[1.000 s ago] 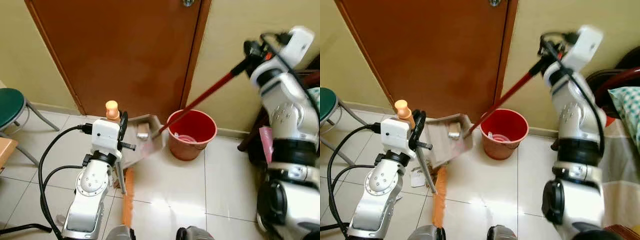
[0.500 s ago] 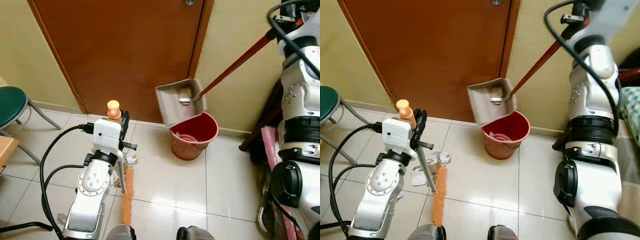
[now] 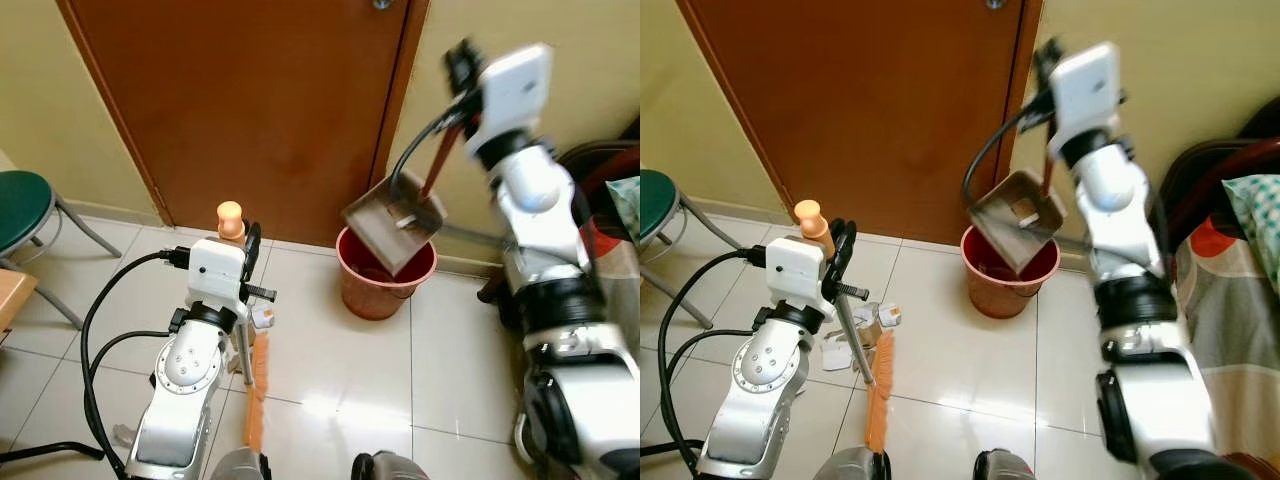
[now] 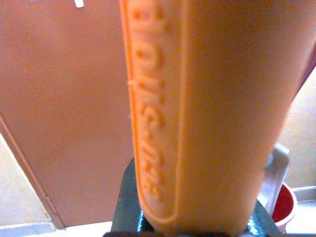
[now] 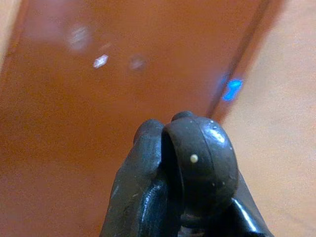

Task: Sweep floor

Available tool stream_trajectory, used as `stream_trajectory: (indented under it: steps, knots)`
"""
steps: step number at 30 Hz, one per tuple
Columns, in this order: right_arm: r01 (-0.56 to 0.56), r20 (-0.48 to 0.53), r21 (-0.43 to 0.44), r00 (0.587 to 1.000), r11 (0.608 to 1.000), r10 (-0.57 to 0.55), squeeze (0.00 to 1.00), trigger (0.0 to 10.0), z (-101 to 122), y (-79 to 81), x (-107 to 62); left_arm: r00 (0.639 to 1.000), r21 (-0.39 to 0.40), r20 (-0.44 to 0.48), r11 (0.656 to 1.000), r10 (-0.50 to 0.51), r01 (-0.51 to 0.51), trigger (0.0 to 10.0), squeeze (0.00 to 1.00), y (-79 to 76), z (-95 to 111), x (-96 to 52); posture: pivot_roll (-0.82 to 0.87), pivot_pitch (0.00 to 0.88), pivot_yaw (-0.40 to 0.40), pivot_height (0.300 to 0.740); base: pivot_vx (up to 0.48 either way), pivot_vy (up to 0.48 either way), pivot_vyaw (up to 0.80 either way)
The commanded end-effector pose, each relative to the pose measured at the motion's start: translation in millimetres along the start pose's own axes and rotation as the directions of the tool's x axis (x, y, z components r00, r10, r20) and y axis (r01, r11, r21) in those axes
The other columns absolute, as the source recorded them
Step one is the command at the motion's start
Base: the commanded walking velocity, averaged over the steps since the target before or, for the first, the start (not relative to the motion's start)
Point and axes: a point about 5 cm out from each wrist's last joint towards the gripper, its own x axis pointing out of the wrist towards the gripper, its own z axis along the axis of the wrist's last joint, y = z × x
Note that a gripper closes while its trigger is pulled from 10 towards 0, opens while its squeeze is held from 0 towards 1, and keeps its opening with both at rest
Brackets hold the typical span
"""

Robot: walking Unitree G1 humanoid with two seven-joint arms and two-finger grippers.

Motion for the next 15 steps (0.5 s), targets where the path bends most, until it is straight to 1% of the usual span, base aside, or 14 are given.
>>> stream_trajectory:
  steps: [1,2,3,4,5,7,8,11,12,13,15]
  knots:
    - [-0.037,0.062,-0.041,0.997,0.998,0.039,0.0,10.0,10.5,3.2,0.3,1.0,0.007,0.022,1.0,0.001,-0.002,10.0,0.0,-0.8,6.0,-0.5,0.01,0.122,-0.033,0.74,0.0,0.0,0.0]
    - [-0.051,0.062,-0.058,0.997,0.997,0.054,0.0,10.0,8.9,5.7,-1.9,1.0,0.006,0.023,1.0,0.0,0.0,10.0,0.0,-0.9,6.1,-0.4,0.01,0.122,-0.033,0.74,0.0,0.0,0.0]
    - [-0.081,0.076,-0.122,0.993,0.989,0.091,0.0,10.0,9.6,9.0,-4.3,1.0,0.006,0.023,1.0,-0.002,0.001,10.0,0.0,-1.1,6.2,-0.3,0.01,0.122,-0.033,0.74,0.0,0.0,0.0]
    - [-0.106,0.089,-0.166,0.989,0.98,0.122,0.0,10.0,11.4,11.4,-5.2,1.0,0.006,0.023,1.0,-0.003,0.002,10.0,0.0,-1.2,6.3,-0.5,0.01,0.123,-0.033,0.74,0.0,0.0,0.0]
    - [-0.124,0.097,-0.188,0.985,0.974,0.144,0.0,10.0,12.4,13.1,-5.9,1.0,0.005,0.022,1.0,-0.003,0.003,10.0,0.0,-1.4,6.3,-0.6,0.01,0.123,-0.033,0.74,0.0,0.0,0.0]
    - [-0.139,0.104,-0.193,0.981,0.971,0.161,0.0,10.0,13.3,14.6,-6.8,1.0,0.004,0.021,1.0,-0.004,0.004,10.0,0.0,-2.0,5.9,-0.8,0.01,0.123,-0.033,0.74,0.0,0.0,0.0]
    - [-0.126,0.116,-0.209,0.981,0.97,0.153,0.0,10.0,15.2,13.3,-6.6,1.0,0.003,0.02,1.0,-0.005,0.005,10.0,0.0,-2.6,5.8,-0.4,0.01,0.123,-0.033,0.74,0.0,0.0,0.0]
    - [-0.108,0.132,-0.218,0.981,0.97,0.139,0.0,10.0,18.0,11.3,-5.5,1.0,0.003,0.022,1.0,-0.007,0.007,10.0,0.0,-3.2,6.2,0.4,0.01,0.123,-0.033,0.74,0.0,0.0,0.0]
    - [-0.134,0.131,-0.229,0.977,0.964,0.167,0.0,10.0,18.0,14.2,-5.3,1.0,0.003,0.023,1.0,-0.006,0.006,10.0,0.0,-3.1,6.3,0.8,0.01,0.123,-0.033,0.74,0.0,0.0,0.0]
    - [-0.165,0.14,-0.264,0.968,0.95,0.207,0.0,10.0,19.0,19.1,-6.2,1.0,0.003,0.023,1.0,-0.004,0.004,10.0,0.0,-2.9,6.3,0.9,0.01,0.123,-0.033,0.74,0.0,0.0,0.0]
    - [-0.144,0.156,-0.267,0.969,0.953,0.19,0.0,10.0,20.6,18.7,-6.4,1.0,0.003,0.022,1.0,-0.004,0.003,10.0,0.0,-2.9,6.3,0.9,0.01,0.123,-0.033,0.74,0.0,0.0,0.0]
